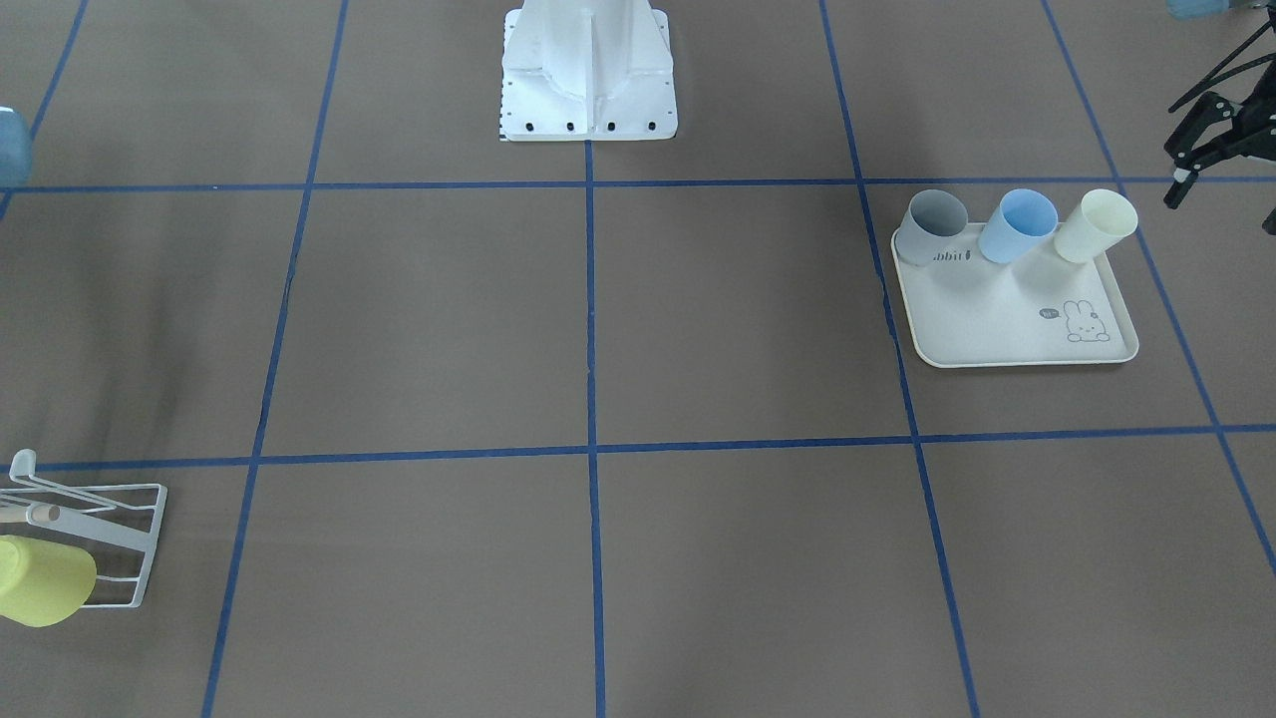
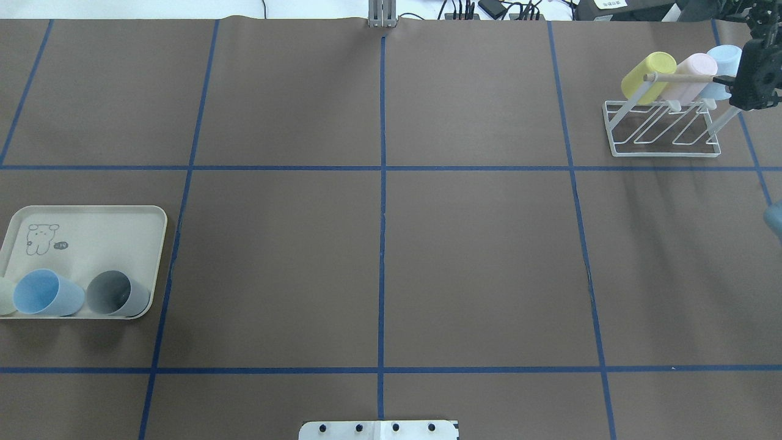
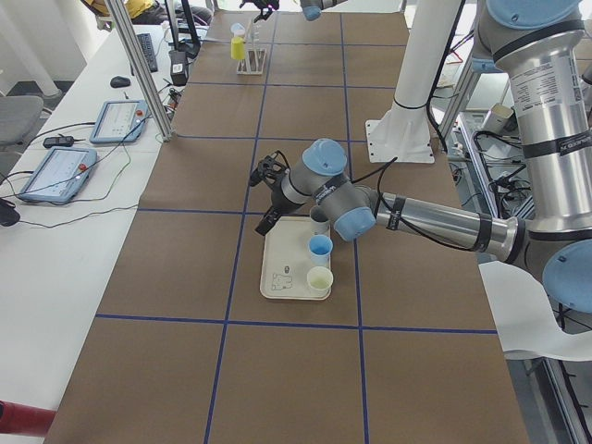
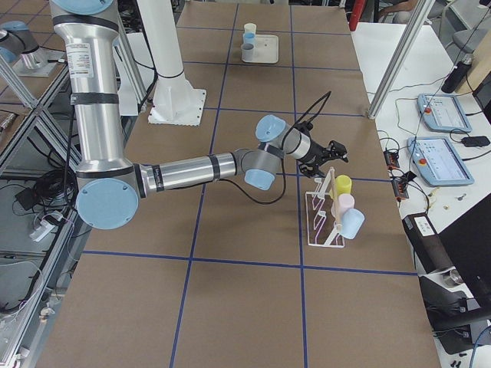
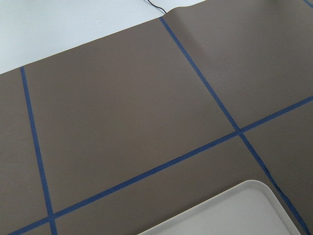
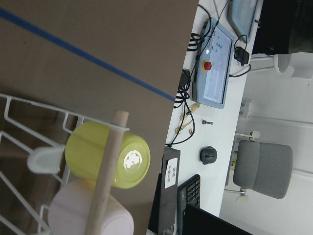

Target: Transfer IKEA cup to right arm and place on rack

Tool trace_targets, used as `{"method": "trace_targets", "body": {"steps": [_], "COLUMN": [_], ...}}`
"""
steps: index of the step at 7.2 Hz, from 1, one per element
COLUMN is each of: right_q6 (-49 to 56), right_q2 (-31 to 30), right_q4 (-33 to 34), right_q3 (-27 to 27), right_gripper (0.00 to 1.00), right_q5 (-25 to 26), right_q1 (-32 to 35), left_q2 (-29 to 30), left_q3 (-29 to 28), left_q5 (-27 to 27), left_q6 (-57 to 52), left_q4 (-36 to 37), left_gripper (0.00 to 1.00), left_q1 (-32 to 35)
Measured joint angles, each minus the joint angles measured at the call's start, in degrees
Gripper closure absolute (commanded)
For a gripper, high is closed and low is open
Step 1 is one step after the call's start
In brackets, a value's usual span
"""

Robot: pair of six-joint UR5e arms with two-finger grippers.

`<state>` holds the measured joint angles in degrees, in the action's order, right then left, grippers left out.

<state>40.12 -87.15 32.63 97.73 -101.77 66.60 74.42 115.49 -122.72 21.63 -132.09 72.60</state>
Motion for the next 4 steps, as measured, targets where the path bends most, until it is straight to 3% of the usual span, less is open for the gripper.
{"method": "trace_targets", "body": {"steps": [2, 4], "right_q6": [-24.1, -40.1], "right_q2": [-2.7, -3.6], "right_q4": [-0.2, 0.1], "right_q3": [6.5, 9.9], "right_gripper": [0.00, 0.00], "right_q5": [-5.9, -15.0], "right_q1": [-0.1, -0.2], "left_q2": [-1.4, -6.1], "left_q3": [-1.4, -6.3], "left_q5": [0.6, 2.0], "left_q6": [-0.6, -0.4], "left_q4": [-1.0, -10.1], "left_gripper": [0.00, 0.00], "left_q1": [0.0, -0.1]}}
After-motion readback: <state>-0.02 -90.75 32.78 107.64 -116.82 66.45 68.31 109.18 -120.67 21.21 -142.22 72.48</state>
